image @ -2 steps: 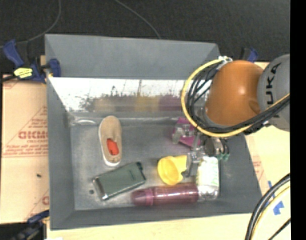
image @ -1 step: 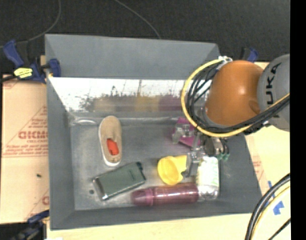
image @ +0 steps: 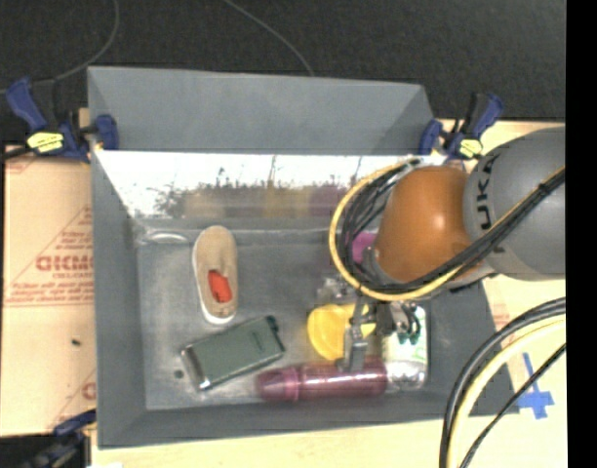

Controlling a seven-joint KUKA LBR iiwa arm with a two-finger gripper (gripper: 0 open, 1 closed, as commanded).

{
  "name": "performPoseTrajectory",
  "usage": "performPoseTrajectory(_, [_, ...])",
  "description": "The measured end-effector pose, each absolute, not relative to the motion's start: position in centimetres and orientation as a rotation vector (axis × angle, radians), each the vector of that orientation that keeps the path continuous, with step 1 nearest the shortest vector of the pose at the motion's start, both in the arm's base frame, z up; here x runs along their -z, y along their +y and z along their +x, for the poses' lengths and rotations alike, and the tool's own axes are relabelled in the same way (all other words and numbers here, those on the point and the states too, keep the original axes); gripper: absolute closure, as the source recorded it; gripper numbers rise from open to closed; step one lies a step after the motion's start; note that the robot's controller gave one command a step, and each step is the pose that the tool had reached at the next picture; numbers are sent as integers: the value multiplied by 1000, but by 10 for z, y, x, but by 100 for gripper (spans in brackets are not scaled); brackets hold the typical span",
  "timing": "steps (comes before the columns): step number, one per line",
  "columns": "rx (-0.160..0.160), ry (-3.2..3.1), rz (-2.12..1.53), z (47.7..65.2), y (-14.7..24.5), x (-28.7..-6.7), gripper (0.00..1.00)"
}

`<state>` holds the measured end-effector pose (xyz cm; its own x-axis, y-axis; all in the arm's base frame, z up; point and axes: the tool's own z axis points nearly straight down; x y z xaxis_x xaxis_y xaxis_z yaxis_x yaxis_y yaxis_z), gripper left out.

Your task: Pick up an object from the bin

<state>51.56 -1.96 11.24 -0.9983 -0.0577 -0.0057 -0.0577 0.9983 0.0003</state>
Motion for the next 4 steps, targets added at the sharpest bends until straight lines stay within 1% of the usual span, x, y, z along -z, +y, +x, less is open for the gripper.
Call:
performPoseTrajectory(1, [-1, 3129, -38, 533, -9, -74, 100])
performPoseTrajectory(2, [-1, 3129, -38, 533, -9, -74, 100])
performPoseTrajectory(3, [2, 3137, -136, 533, -10, -146, 100])
performPoseTrajectory(4, [-2, 3125, -49, 554, -6, -196, 0])
